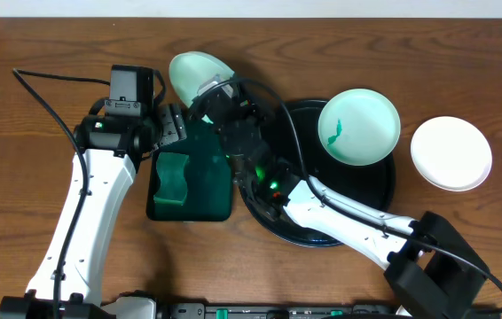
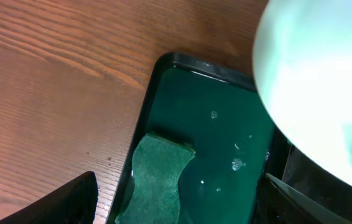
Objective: Clean dirty plates on tray and stack at the side
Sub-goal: 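Carry the pale green plate right and set it on the white plate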
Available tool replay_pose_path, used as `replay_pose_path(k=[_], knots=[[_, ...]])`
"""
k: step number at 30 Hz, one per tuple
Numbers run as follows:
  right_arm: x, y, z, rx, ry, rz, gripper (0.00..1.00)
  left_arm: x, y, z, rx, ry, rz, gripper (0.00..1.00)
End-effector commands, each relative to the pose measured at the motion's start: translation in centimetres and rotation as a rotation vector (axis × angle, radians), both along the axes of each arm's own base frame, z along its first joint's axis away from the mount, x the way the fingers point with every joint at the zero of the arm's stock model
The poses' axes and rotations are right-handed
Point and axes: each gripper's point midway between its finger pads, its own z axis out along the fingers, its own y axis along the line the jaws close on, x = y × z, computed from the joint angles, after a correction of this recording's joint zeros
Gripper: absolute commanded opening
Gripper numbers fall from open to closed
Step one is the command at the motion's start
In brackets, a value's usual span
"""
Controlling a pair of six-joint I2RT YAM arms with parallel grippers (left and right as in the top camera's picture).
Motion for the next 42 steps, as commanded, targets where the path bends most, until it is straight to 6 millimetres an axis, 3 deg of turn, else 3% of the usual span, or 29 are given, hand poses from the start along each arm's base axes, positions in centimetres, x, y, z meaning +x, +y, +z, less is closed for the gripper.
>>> replay_pose_path(k=[1, 5, 10, 15, 22, 25, 31, 37, 42], knots=[[0.1, -0.6, 0.8, 0.078, -0.005, -0.064, 0.01, 0.1, 0.2, 0.1, 0.004, -0.001, 0.006, 0.82], [0.5, -1.9, -0.3, 0.275, 0.049, -0.136, 0.01, 0.1, 0.2, 0.1, 0.004, -0.001, 0.006, 0.82], [0.7, -3.1, -3.2, 0.383, 0.157, -0.192, 0.01, 0.1, 0.2, 0.1, 0.004, -0.001, 0.006, 0.82], [0.7, -1.7, -6.5, 0.514, 0.361, -0.097, 0.01, 0.1, 0.2, 0.1, 0.003, -0.001, 0.006, 0.82], [2.2, -4.4, -6.3, 0.685, 0.494, -0.091, 0.01, 0.1, 0.2, 0.1, 0.004, -0.001, 0.006, 0.82], [2.8, -7.5, -5.5, 0.735, 0.536, -0.130, 0.01, 0.1, 0.2, 0.1, 0.003, -0.001, 0.006, 0.82], [4.0, -16.1, -4.6, 0.835, 0.604, -0.262, 0.01, 0.1, 0.2, 0.1, 0.004, -0.001, 0.006, 0.82], [4.4, -27.5, -6.1, 0.922, 0.667, -0.469, 0.01, 0.1, 0.2, 0.1, 0.003, -0.001, 0.006, 0.82], [2.7, -36.7, -8.3, 1.001, 0.704, -0.683, 0.01, 0.1, 0.2, 0.1, 0.003, -0.001, 0.006, 0.82]])
